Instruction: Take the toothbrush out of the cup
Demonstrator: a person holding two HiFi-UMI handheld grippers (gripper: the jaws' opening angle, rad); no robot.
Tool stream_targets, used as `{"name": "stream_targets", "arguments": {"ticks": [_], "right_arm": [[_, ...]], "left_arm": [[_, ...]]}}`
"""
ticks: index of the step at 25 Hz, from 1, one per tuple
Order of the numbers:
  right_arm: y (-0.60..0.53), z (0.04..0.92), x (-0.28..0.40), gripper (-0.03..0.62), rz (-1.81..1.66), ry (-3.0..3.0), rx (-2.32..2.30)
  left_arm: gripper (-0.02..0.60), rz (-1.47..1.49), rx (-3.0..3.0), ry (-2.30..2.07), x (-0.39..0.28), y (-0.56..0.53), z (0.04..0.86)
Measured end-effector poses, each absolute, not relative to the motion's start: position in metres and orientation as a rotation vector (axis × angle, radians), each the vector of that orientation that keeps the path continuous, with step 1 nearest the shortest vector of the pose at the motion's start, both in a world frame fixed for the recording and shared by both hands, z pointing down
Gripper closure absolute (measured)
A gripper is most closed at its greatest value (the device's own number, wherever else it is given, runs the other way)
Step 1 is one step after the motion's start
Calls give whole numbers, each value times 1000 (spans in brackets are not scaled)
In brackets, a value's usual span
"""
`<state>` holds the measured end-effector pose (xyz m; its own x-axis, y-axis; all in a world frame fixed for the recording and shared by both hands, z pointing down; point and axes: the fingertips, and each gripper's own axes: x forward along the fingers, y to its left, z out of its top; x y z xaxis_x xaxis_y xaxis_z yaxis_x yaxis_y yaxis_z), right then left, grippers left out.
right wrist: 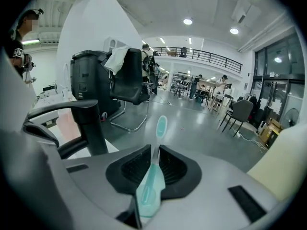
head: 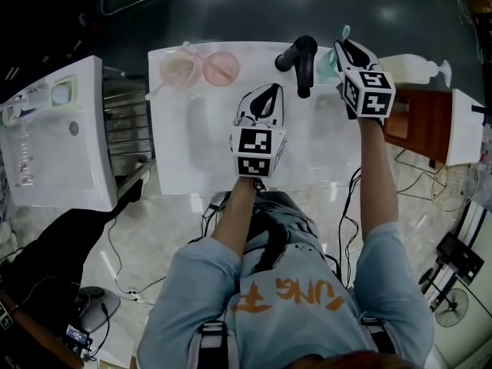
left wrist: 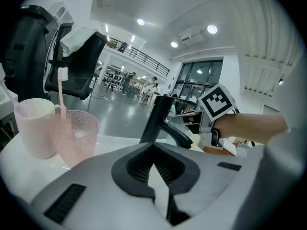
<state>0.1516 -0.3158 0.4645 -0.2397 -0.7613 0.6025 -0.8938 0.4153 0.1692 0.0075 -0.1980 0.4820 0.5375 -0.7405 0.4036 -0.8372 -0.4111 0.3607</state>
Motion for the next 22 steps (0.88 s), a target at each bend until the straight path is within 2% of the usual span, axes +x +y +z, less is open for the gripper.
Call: {"name": "stream_targets", "arguments": {"ticks": [5, 22], "right_arm": [[-316, 461, 152, 543, 297, -2069, 1425], [-291, 400, 159, 546, 295, -2264, 1520]], "left_arm": [[574, 235, 2247, -1273, 3, -201, 483], [574, 226, 2243, -1353, 8, -196, 463]]}}
